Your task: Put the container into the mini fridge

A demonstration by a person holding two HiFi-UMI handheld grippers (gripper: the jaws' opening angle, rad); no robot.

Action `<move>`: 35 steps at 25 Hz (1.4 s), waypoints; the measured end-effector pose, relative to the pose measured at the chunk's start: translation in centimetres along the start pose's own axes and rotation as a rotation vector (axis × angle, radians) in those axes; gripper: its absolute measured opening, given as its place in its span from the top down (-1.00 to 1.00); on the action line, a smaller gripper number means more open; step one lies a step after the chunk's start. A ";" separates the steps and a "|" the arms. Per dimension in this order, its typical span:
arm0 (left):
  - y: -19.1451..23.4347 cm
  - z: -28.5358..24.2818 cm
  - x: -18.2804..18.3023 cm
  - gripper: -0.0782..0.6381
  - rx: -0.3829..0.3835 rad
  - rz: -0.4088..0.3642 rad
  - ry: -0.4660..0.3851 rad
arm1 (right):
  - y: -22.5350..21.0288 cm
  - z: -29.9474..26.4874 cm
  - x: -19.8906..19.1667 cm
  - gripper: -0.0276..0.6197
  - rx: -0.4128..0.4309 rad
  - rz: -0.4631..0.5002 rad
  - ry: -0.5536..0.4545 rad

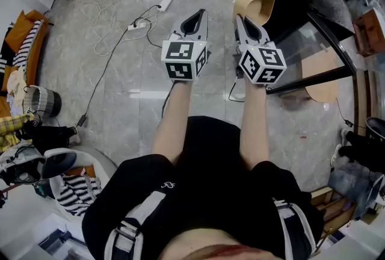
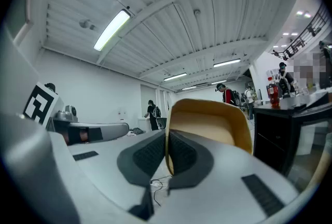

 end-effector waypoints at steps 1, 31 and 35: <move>0.2 -0.1 0.0 0.76 -0.001 -0.001 0.001 | 0.0 -0.2 0.0 0.87 -0.004 -0.007 -0.005; 7.7 -15.9 -2.5 0.76 -0.001 0.029 0.060 | -9.4 -15.1 -1.4 0.87 -0.006 -0.056 0.027; 8.8 -23.8 -2.4 0.76 0.006 0.027 0.084 | -14.9 -21.5 0.2 0.87 0.013 -0.075 0.033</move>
Point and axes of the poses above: the fingertips, and each gripper's own axes: z backward along the fingers, y to its left, x out of its top, the point moved 10 cm from there along z, backward along the fingers, and after that the axes turned 5 degrees about -z, right-handed, at the moved point
